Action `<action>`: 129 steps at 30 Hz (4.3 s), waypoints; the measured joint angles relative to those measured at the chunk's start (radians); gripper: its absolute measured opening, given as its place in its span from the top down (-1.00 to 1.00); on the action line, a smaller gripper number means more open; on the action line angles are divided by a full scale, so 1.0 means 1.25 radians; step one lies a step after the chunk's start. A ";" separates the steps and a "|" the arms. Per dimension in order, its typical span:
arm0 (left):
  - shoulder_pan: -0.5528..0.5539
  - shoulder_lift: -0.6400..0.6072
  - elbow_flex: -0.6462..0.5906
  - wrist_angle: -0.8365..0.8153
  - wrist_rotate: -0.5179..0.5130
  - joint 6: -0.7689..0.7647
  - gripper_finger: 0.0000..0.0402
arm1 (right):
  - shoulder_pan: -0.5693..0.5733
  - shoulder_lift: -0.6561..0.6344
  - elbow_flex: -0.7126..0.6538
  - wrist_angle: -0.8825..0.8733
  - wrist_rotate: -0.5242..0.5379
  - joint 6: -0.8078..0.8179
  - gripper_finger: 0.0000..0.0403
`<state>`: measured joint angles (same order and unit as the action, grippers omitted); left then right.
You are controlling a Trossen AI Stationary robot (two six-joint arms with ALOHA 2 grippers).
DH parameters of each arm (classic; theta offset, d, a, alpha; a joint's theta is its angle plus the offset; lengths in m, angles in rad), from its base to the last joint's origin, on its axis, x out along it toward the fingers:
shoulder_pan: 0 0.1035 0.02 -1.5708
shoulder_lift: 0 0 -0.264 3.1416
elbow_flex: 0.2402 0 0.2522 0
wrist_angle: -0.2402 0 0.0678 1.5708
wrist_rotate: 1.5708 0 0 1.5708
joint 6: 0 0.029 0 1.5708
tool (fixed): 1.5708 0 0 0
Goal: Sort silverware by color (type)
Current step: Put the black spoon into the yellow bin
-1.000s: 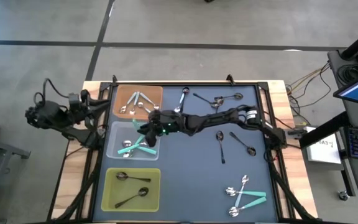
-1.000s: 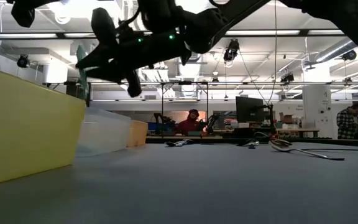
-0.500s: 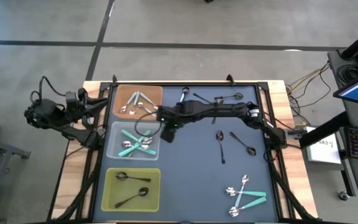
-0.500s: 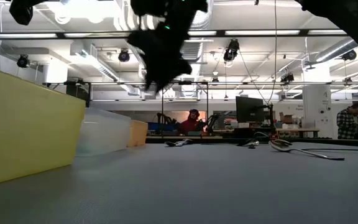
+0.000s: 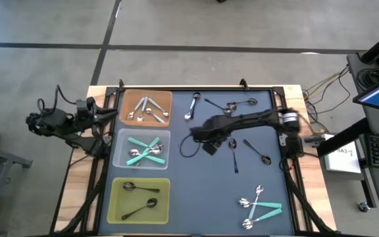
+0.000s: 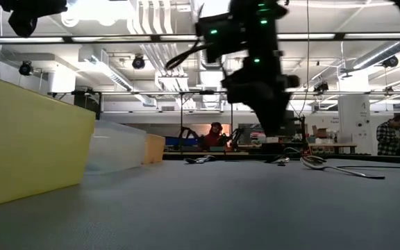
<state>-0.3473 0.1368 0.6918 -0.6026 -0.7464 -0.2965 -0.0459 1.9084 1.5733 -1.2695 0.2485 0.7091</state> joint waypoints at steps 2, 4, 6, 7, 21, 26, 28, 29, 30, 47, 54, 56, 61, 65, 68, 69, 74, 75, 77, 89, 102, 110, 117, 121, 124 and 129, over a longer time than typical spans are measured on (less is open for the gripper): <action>0.000 0.000 0.000 -0.009 -0.001 -0.002 0.74 | 0.000 -0.071 -0.103 0.103 -0.031 0.072 0.25; 0.000 0.001 0.000 -0.010 -0.001 0.004 0.74 | 0.000 -0.134 -0.196 0.199 -0.056 0.153 0.25; 0.000 0.001 0.000 -0.010 -0.004 0.012 0.74 | 0.004 -0.181 -0.280 0.274 -0.068 0.244 0.26; 0.000 0.001 0.000 -0.010 -0.004 0.016 0.74 | 0.007 -0.198 -0.316 0.293 -0.072 0.285 0.27; 0.000 0.001 0.000 -0.008 -0.027 0.020 0.74 | 0.095 -0.230 -0.503 0.360 -0.117 0.544 0.34; 0.000 0.001 0.000 -0.008 -0.027 0.020 0.74 | 0.098 -0.222 -0.544 0.435 -0.115 0.528 0.38; 0.000 0.001 0.000 -0.009 -0.027 0.020 0.74 | 0.098 -0.222 -0.555 0.449 -0.113 0.531 0.41; 0.000 0.001 0.000 -0.009 -0.027 0.020 0.74 | 0.098 -0.225 -0.559 0.450 -0.112 0.534 0.44; 0.000 0.001 0.000 -0.009 -0.027 0.020 0.74 | 0.098 -0.225 -0.562 0.451 -0.110 0.534 0.47; 0.000 0.001 0.000 -0.009 -0.027 0.020 0.74 | 0.098 -0.246 -0.520 0.462 -0.077 0.515 0.95; 0.000 0.006 0.000 -0.010 -0.012 -0.108 0.74 | 0.098 -0.257 -0.399 0.619 0.020 0.350 0.95; 0.000 0.013 -0.001 -0.011 0.020 -0.158 0.74 | 0.098 -0.254 -0.367 0.673 0.029 0.269 0.95; 0.000 0.050 -0.038 -0.006 0.097 -0.240 0.74 | 0.098 -0.248 -0.282 0.824 0.047 0.069 0.95; 0.000 0.100 -0.106 0.035 0.109 -0.348 0.74 | 0.098 -0.232 -0.223 0.884 0.054 -0.042 0.95; 0.000 0.143 -0.156 0.144 0.124 -0.387 0.74 | 0.104 -0.210 -0.174 0.895 0.056 -0.072 0.95; 0.000 0.157 -0.171 0.186 0.134 -0.385 0.74 | 0.108 -0.200 -0.160 0.907 0.056 -0.084 0.95; -0.005 0.227 -0.198 0.348 0.155 -0.378 0.74 | 0.148 -0.134 -0.102 0.936 0.054 -0.105 0.96; -0.008 0.241 -0.198 0.365 0.157 -0.380 0.74 | 0.156 -0.120 -0.091 0.937 0.055 -0.107 0.96; -0.018 0.263 -0.198 0.377 0.174 -0.385 0.74 | 0.173 -0.092 -0.064 0.950 0.054 -0.107 0.96; -0.039 0.315 -0.145 0.299 0.159 -0.351 0.74 | 0.256 0.091 0.129 1.006 0.047 -0.094 0.96; -0.041 0.275 -0.005 0.004 0.166 -0.363 0.74 | 0.267 0.381 0.482 0.972 -0.037 -0.007 0.95; -0.041 0.234 0.058 -0.063 0.165 -0.310 0.74 | 0.272 0.433 0.585 0.802 -0.078 0.067 0.78; -0.041 0.224 0.060 -0.063 0.164 -0.313 0.74 | 0.274 0.376 0.609 0.573 -0.079 0.024 0.59; -0.041 0.230 0.057 -0.063 0.164 -0.337 0.74 | 0.275 0.313 0.611 0.306 -0.059 0.025 0.56; -0.041 0.231 0.055 -0.063 0.164 -0.344 0.74 | 0.282 0.275 0.609 0.074 -0.003 0.029 0.57; -0.041 0.238 0.053 -0.062 0.158 -0.348 0.74 | 0.295 0.210 0.572 -0.164 0.073 0.051 0.56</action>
<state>-0.3985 0.4346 0.7578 -0.6802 -0.5485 -0.7316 0.3231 2.1703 2.2889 -1.4745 0.3404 0.7726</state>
